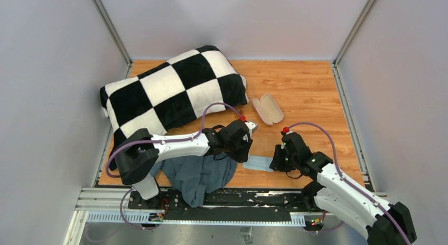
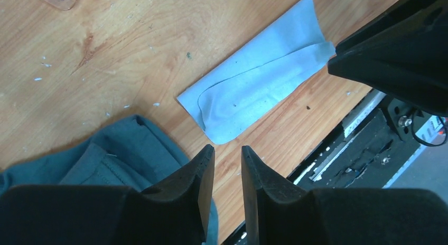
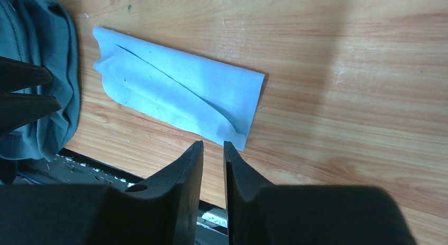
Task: Organize the sunglasses
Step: Fold the glasses cleaning cloth at the center of the board.
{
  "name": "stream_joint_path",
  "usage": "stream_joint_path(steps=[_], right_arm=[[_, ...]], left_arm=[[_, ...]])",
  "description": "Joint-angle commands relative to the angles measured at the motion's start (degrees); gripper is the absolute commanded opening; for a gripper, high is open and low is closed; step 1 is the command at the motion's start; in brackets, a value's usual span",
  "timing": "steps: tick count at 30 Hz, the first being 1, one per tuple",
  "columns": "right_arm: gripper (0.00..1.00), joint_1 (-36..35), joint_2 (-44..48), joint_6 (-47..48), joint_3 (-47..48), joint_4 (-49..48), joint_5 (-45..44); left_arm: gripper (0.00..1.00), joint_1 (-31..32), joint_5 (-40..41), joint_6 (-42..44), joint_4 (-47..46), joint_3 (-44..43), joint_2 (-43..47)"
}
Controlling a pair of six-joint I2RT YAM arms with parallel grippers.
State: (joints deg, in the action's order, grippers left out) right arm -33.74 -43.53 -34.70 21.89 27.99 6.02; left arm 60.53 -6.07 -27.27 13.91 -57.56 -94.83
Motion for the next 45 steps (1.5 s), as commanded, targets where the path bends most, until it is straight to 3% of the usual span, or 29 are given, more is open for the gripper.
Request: stream_joint_path(steps=[1, 6, 11, 24, 45], right_arm=[[0.26, -0.8, 1.1, 0.7, 1.8, 2.4, -0.6], [0.27, -0.8, -1.0, 0.6, 4.0, -1.5, -2.2], [0.29, -0.8, -9.0, 0.1, 5.3, -8.2, 1.3], [0.30, -0.9, -19.0, -3.9, 1.9, -21.7, 7.6], [0.29, -1.9, -19.7, -0.2, -1.3, -20.2, 16.5]], left_arm=[[0.31, 0.3, 1.7, -1.3, 0.5, 0.6, 2.7], [0.31, 0.4, 1.5, -3.3, -1.6, -0.6, 1.6], [0.28, -0.1, 0.6, -6.1, -2.9, -2.2, -1.6], [0.26, -5.4, -8.4, -9.3, -9.8, -0.7, -8.3], [0.26, -6.1, -6.8, -8.0, -7.7, -1.6, -12.0]])
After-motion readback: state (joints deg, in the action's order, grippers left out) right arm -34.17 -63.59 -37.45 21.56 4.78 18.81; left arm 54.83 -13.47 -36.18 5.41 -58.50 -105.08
